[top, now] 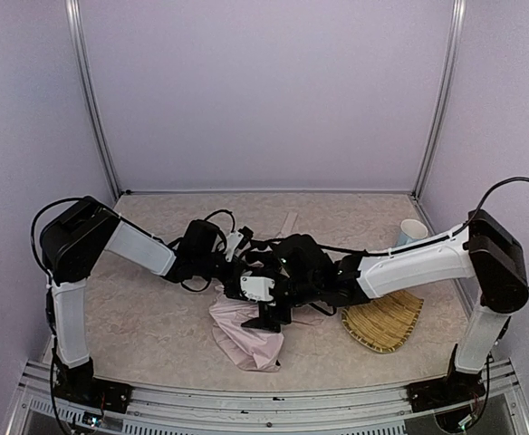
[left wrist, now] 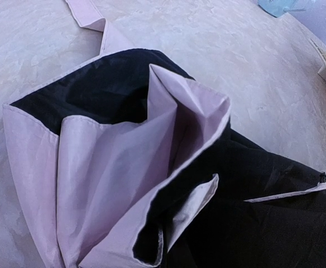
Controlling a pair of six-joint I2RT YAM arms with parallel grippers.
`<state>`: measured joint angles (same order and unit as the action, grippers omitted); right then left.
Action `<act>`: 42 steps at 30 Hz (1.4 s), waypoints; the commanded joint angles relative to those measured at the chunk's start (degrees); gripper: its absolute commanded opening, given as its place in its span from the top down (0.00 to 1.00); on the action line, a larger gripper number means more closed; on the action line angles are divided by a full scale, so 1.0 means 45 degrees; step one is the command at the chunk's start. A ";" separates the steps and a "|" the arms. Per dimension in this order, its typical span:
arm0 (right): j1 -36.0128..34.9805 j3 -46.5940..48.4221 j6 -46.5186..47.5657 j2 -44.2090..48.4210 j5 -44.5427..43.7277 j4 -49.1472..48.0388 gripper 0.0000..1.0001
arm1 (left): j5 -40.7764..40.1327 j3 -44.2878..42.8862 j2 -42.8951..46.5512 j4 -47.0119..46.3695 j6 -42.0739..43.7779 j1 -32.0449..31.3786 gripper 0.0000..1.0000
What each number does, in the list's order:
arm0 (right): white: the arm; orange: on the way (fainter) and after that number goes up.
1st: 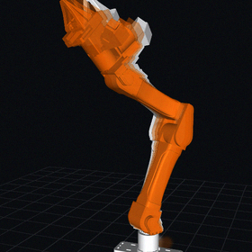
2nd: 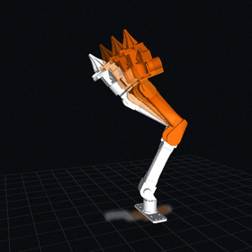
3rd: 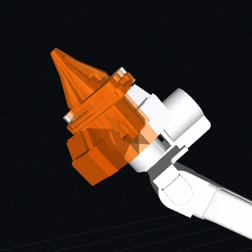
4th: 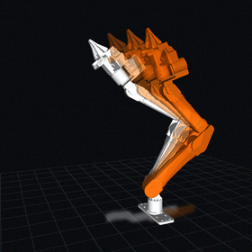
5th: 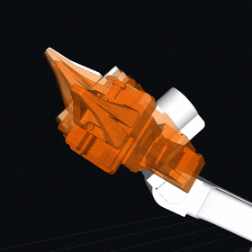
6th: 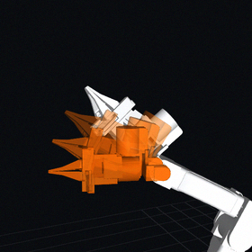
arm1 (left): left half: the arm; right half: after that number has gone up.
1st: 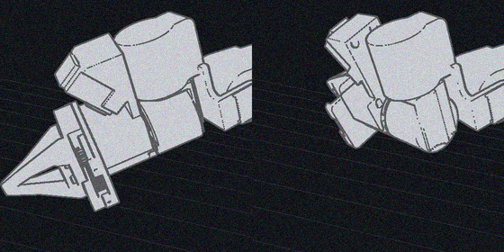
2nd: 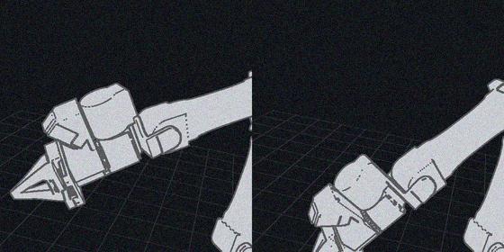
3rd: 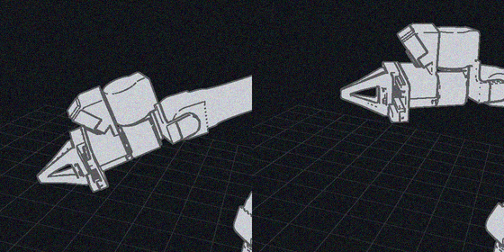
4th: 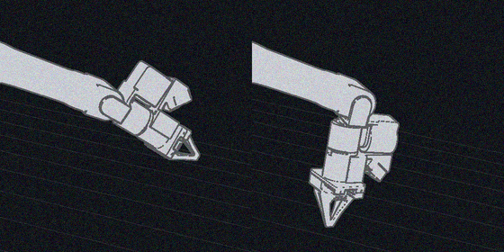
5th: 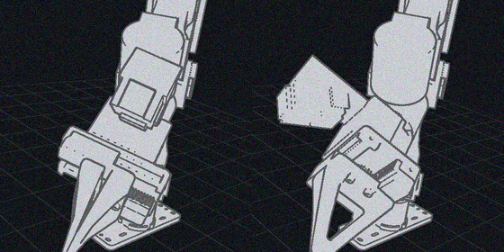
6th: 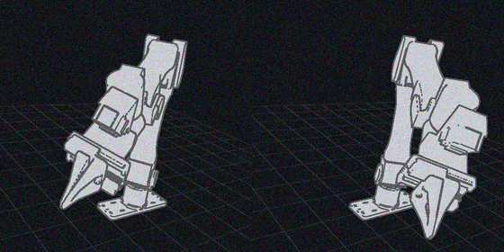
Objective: Put away the umbrella
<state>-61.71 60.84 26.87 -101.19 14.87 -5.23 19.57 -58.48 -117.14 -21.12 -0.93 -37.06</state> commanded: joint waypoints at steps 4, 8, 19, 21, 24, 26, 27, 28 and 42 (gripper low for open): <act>0.0042 0.1250 0.1175 -0.1075 -0.2711 0.1035 0.71 | -0.0254 0.0686 0.0292 0.0893 0.0165 -0.0144 1.00; 0.0138 0.1321 0.0796 -0.0684 -0.2151 0.0679 1.00 | -0.0394 0.0723 0.0376 0.1080 0.0399 -0.0300 1.00; 0.2881 0.3100 -0.2055 -0.3021 0.0986 0.0949 1.00 | 0.0334 0.1318 0.0577 0.0186 0.0258 -0.0349 1.00; 0.3027 0.3140 -0.2029 -0.3394 0.1421 0.1024 1.00 | 0.0386 0.1379 0.0601 0.0097 0.0200 -0.0295 1.00; 0.3074 0.2914 -0.1623 -0.3796 0.2059 0.1454 0.97 | 0.0600 0.1560 0.0686 -0.0236 -0.0087 -0.0001 0.93; 0.3085 0.2885 -0.1499 -0.4095 0.2591 0.1944 0.97 | 0.0766 0.1624 0.0807 -0.0490 -0.0363 0.0345 0.65; 0.3098 0.2972 -0.1465 -0.4294 0.2913 0.2267 0.97 | 0.0824 0.1645 0.0889 -0.0600 -0.0507 0.0533 0.49; 0.3112 0.3100 -0.1446 -0.4485 0.3270 0.2620 0.97 | 0.0885 0.1674 0.1043 -0.0716 -0.0649 0.0756 0.37; 0.3842 0.3473 -0.2987 -0.5331 0.5508 0.3339 0.99 | -0.0637 0.4814 0.9008 -0.1504 0.2150 -0.0431 0.17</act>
<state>-46.04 76.75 17.19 -121.10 38.68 3.07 17.37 -39.94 -86.41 -28.27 -1.98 -30.59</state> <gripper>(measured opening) 0.022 0.875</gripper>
